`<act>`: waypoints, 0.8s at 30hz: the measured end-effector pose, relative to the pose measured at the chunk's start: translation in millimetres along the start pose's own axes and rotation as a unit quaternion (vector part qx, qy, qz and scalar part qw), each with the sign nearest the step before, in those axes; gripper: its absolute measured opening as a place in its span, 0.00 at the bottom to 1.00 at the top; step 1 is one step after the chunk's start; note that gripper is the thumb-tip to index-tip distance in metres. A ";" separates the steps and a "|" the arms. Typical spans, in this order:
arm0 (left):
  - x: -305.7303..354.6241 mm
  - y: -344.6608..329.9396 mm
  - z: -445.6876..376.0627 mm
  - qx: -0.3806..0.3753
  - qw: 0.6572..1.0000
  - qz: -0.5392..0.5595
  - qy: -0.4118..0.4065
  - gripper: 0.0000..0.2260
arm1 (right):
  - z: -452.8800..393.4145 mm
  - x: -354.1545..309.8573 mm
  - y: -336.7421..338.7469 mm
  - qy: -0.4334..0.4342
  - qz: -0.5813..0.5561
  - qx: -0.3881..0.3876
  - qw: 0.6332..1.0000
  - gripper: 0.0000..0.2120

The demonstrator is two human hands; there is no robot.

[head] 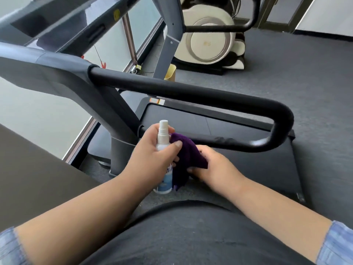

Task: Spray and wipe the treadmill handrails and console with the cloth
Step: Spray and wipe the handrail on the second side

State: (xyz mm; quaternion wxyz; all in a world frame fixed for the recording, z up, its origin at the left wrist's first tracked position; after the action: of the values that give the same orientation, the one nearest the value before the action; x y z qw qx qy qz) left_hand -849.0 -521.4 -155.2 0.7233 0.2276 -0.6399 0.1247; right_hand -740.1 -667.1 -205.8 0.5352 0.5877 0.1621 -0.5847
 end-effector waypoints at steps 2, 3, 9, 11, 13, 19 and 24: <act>1.7 14.6 -6.2 -0.016 0.999 -0.037 -0.005 0.14 | -3.3 -4.1 8.3 -0.017 0.025 0.015 0.999 0.21; 3.5 22.8 -11.5 -0.026 0.997 -0.067 -0.006 0.14 | -4.0 -6.9 15.6 -0.022 0.056 0.007 0.998 0.18; 17.3 45.2 -38.5 -0.103 0.977 -0.184 -0.013 0.12 | 0.6 -16.0 46.9 -0.001 -0.089 -0.011 0.996 0.10; 17.7 43.8 -39.6 -0.101 0.978 -0.181 -0.016 0.11 | 2.3 -13.5 37.3 0.021 -0.271 0.006 0.962 0.08; 14.2 42.3 -41.5 -0.089 0.978 -0.190 -0.013 0.11 | 2.6 -8.5 24.6 0.006 -0.394 0.026 0.919 0.10; -13.8 32.8 -41.2 -0.068 0.966 -0.247 0.008 0.10 | 14.9 2.8 -5.8 -0.085 -0.477 0.082 0.871 0.09; -27.3 14.2 -21.3 -0.071 0.978 -0.196 0.008 0.11 | 30.3 8.8 -12.0 -0.129 -0.562 0.136 0.806 0.09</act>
State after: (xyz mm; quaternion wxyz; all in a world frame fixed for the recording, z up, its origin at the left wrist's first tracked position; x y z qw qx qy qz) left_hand -841.3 -495.7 -181.3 0.7532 0.2956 -0.5842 -0.0634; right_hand -763.2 -691.3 -210.9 0.0437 0.3793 0.3125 -0.8698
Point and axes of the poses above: each hand's wrist, its own z-axis away from the middle knuckle, its own y-axis out of the back of the hand, x = y × z, the point moved 4 cm from there along -z, towards the middle knuckle, and after that the axes turned 6 degrees about -x, right-handed, at the moved point
